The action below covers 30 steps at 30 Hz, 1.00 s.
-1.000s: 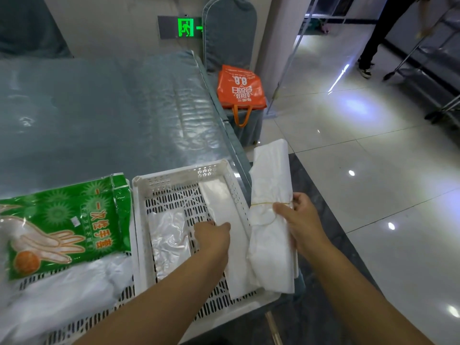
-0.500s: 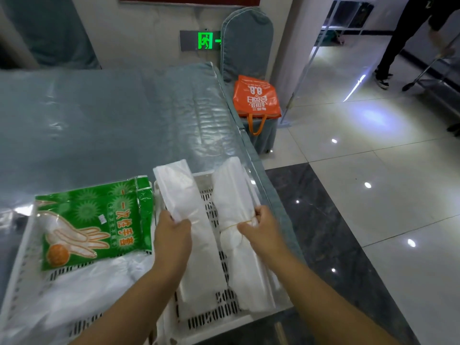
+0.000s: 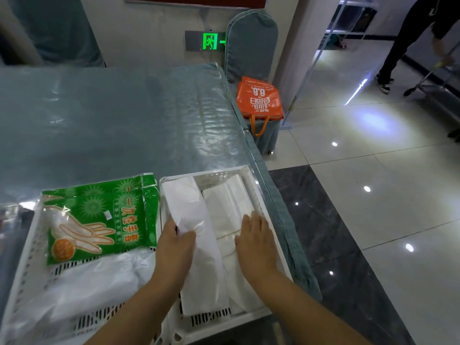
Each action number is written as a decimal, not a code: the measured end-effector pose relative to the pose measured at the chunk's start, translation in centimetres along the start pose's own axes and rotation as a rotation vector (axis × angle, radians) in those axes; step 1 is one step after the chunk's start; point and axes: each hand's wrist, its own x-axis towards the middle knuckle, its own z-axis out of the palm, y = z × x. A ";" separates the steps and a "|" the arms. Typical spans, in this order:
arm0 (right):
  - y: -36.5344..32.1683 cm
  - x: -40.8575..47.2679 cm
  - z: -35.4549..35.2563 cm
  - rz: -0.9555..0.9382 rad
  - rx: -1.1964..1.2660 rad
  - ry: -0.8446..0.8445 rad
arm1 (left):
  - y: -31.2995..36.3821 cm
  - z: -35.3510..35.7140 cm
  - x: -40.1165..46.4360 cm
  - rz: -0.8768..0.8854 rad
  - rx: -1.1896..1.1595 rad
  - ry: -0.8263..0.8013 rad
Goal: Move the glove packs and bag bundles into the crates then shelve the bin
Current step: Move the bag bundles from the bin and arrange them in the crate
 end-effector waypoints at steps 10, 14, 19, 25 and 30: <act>-0.3 0.0 1.2 -0.249 0.069 -0.071 | -0.2 -1.1 0.1 0.020 -0.010 0.041; -0.8 0.7 1.1 -0.093 0.073 -0.020 | -0.2 -1.1 -0.1 0.027 -0.027 0.025; -1.2 2.5 0.9 -0.056 0.085 -0.002 | -0.2 -0.9 -0.2 0.034 -0.011 0.022; 0.4 2.6 0.3 -0.081 0.105 -0.070 | -0.5 -0.5 -0.5 0.027 0.041 -0.035; 2.5 1.8 -2.0 -0.104 0.254 0.028 | -0.2 2.1 -0.7 -0.017 -0.054 -0.230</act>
